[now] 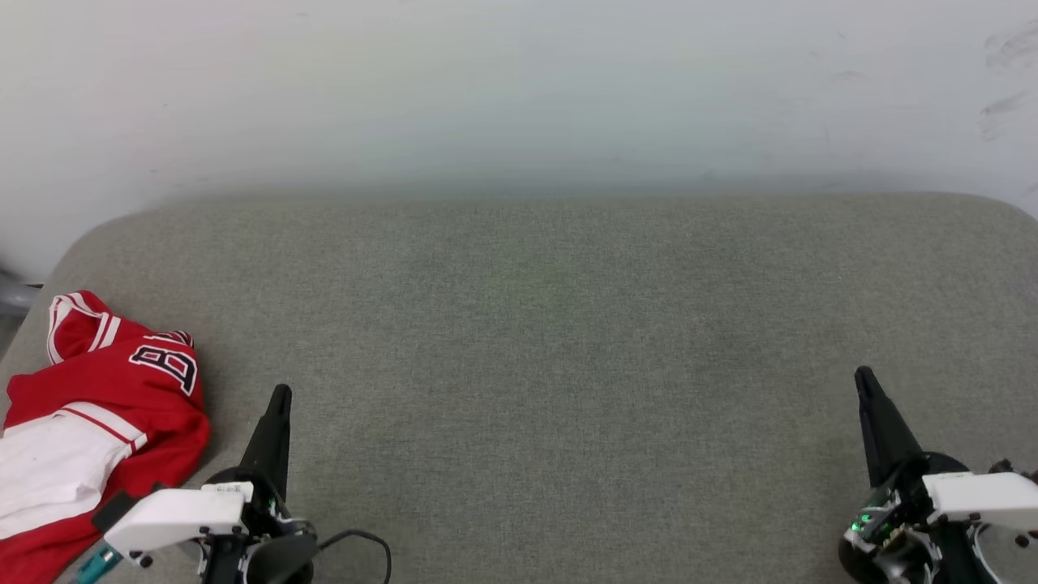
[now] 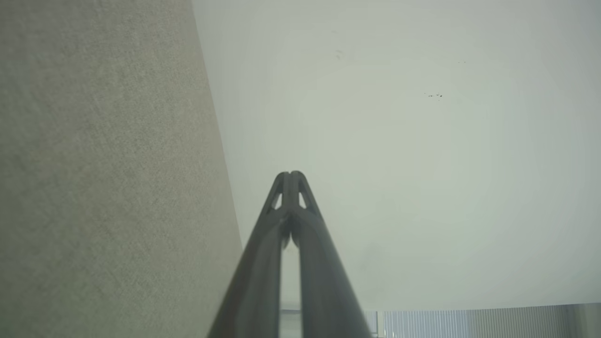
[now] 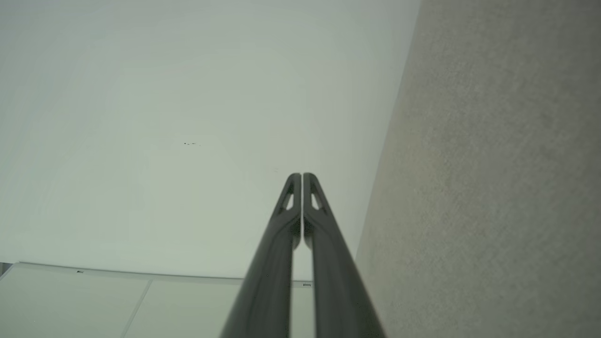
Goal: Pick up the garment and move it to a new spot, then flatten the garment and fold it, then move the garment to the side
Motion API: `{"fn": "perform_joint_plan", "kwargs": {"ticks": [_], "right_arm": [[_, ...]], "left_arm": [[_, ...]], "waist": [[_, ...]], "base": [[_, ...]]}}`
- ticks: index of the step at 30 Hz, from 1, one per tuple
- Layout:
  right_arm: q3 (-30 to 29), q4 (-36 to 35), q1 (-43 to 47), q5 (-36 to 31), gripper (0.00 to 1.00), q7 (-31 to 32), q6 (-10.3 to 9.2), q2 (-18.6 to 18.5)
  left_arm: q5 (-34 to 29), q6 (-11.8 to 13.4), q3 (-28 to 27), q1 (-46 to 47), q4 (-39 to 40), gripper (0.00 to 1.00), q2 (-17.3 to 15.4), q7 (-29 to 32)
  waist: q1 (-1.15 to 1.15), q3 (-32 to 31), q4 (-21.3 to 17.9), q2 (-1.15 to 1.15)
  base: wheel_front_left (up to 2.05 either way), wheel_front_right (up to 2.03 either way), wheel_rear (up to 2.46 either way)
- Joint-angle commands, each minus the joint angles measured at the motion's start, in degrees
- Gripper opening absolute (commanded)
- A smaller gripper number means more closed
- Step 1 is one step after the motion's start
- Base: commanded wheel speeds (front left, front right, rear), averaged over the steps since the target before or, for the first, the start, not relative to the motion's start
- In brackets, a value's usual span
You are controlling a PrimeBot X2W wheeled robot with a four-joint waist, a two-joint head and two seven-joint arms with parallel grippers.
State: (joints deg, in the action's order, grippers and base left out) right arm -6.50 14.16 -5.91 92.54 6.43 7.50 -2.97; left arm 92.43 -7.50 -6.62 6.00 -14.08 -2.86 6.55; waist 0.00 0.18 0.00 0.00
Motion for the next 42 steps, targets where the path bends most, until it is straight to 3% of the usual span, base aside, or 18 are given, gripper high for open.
{"fn": "perform_joint_plan", "kwargs": {"ticks": [1,22,30,31,42], "right_arm": [[0.03,0.21,0.13,0.0,1.0,-0.03,0.0,0.0],[3.62,-5.38,2.64,-6.26,1.0,-5.4,-0.01,0.04],[4.01,-7.2,2.87,-16.9,1.0,-7.09,-0.01,-0.11],[3.73,-8.46,2.76,-22.3,1.0,-7.74,-0.01,-0.07],[3.64,-11.38,3.6,-41.91,1.0,-9.65,-0.01,0.01]], "left_arm": [[-0.01,0.0,0.07,-0.1,-0.21,1.0,0.01,-0.02],[-2.46,0.01,5.49,-1.43,6.9,1.0,-0.66,-5.35],[-9.4,0.01,5.75,-1.45,9.22,1.0,-0.74,-7.08],[-13.74,0.01,6.32,-1.38,10.15,1.0,-0.87,-7.77],[-28.67,0.01,7.95,-1.74,11.65,1.0,-1.31,-10.07]], "waist": [[0.0,0.0,0.0,0.0],[0.0,-0.23,0.67,0.0],[0.0,-0.33,0.93,0.0],[0.0,-0.34,1.01,0.0],[0.0,-0.4,1.29,0.0]], "base": [[0.0,0.0,0.0],[0.0,0.0,0.0],[0.0,0.0,0.0],[0.0,0.0,0.0],[0.0,0.0,0.0]]}}
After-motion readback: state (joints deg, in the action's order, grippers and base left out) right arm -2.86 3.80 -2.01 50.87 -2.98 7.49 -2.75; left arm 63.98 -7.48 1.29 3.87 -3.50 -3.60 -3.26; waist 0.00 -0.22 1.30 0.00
